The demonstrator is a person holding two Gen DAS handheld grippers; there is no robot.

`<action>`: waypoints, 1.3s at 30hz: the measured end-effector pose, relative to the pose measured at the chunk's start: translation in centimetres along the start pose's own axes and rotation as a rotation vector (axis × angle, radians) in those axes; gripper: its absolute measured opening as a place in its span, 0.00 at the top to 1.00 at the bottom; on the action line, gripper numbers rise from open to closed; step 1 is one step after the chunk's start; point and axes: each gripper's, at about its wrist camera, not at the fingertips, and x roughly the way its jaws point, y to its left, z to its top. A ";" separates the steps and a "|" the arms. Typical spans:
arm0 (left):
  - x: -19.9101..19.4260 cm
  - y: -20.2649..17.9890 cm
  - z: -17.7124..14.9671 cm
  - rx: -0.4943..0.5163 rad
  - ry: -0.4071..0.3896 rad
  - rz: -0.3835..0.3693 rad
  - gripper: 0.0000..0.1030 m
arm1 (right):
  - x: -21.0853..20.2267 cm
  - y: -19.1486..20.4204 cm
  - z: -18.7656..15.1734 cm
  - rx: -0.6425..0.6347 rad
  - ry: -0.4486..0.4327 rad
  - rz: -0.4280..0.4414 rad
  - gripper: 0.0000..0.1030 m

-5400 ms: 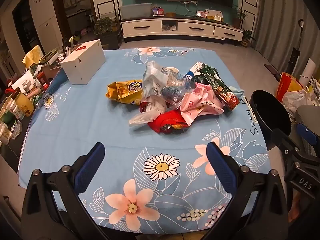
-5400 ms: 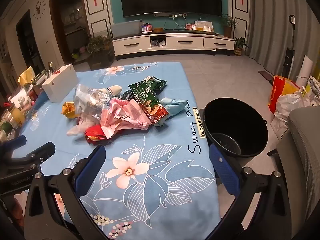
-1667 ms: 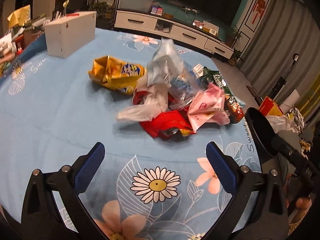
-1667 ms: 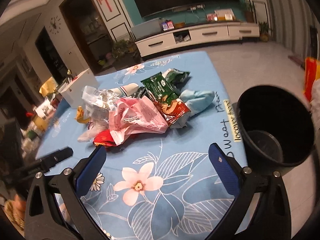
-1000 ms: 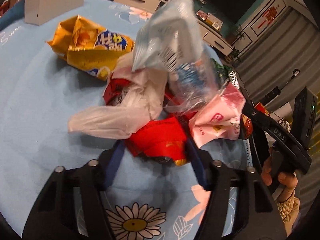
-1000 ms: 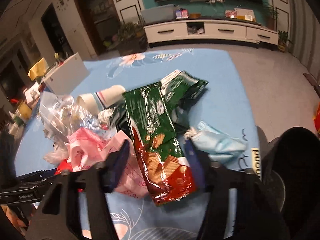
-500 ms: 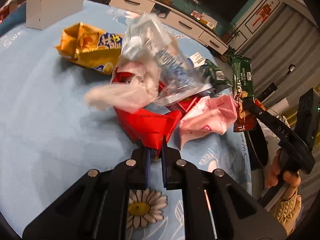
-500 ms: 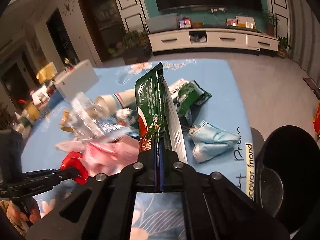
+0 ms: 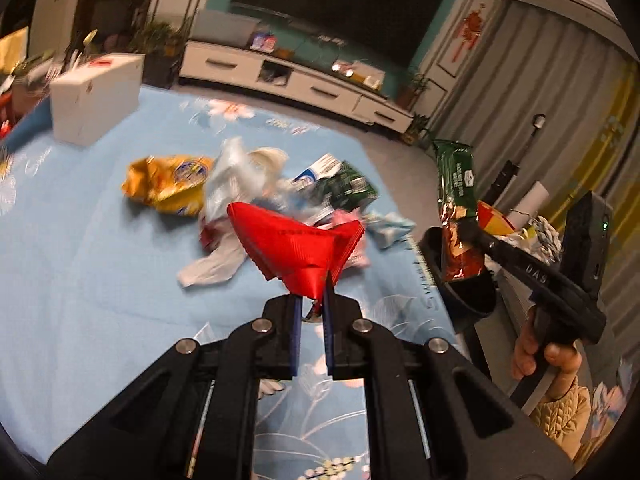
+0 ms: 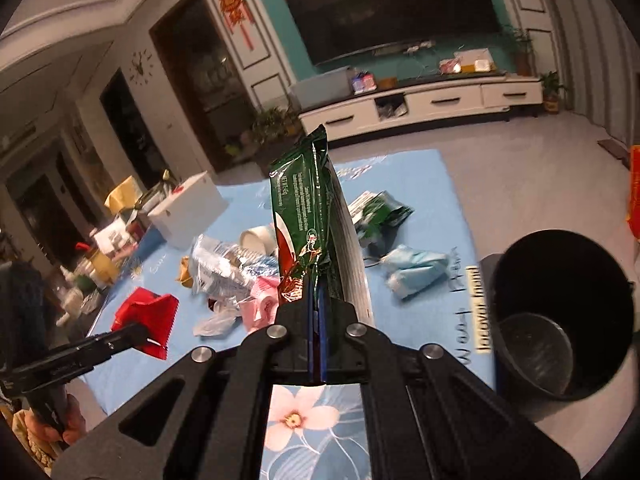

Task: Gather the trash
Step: 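Carry both items over the black bin and open both tools to drop them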

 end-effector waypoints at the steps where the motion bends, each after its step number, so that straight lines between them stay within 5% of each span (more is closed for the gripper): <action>1: 0.2 -0.8 0.2 0.016 0.000 -0.009 0.90 | -0.8 -0.5 0.0 0.010 -0.013 -0.006 0.97; 21: 14.3 -19.9 4.1 0.337 0.135 -0.211 0.90 | -6.0 -13.9 -2.3 0.263 -0.098 -0.317 0.97; 33: 23.2 -25.2 2.5 0.428 0.248 -0.201 0.89 | -4.6 -19.4 -3.4 0.346 -0.035 -0.431 0.96; 39: 24.9 -26.2 1.4 0.454 0.278 -0.181 0.75 | -3.9 -20.8 -3.8 0.387 -0.009 -0.436 0.83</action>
